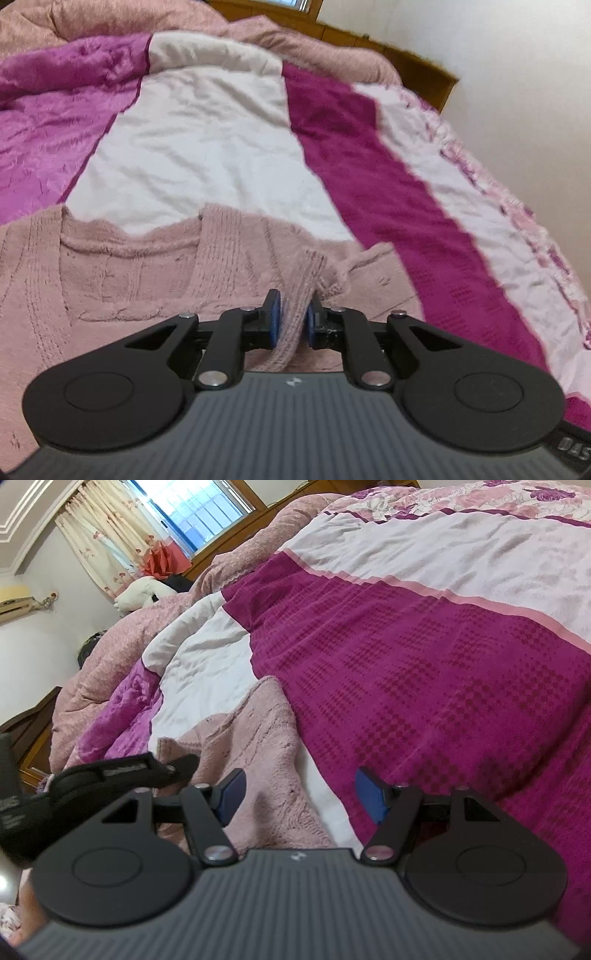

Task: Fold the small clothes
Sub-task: 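Lift the sleeve with the left gripper, fold it across the body, open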

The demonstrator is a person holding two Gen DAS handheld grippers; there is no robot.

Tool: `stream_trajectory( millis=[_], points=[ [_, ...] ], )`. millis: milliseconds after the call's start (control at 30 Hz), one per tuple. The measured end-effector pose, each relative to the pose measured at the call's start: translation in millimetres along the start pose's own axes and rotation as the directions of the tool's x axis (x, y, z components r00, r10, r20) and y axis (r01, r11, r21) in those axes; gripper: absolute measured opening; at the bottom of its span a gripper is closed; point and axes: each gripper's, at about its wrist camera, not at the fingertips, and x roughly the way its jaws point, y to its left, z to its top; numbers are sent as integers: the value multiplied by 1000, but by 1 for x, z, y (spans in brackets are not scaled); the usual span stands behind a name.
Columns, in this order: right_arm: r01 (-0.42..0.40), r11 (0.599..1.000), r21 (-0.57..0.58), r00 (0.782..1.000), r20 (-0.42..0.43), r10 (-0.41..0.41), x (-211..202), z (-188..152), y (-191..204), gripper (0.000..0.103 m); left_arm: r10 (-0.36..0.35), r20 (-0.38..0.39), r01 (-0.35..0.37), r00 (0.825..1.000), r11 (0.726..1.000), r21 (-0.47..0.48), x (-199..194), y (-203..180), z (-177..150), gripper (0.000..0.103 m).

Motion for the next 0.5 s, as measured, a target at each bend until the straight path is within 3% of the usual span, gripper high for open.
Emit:
stream_trajectory(
  millis=[167,267,367,500],
  points=[
    [-1,1000,3,1000,1,1,0,0,0,68,15,61,-18,998,999,47,-16,2,4,8],
    [1,1000,-1,1000,2,-1,0,0,0,68,29,140,-30,990,1000,2,-47,15,15,8],
    [5,1000,-8,1000,2,-5,0,-1,1,68,68,219,-63,973,997,-32,-81,33,26,8],
    [4,1000,-7,1000,2,-4,0,-1,1,68,194,312,-192,930,981,-39,-128,61,29,8]
  ],
)
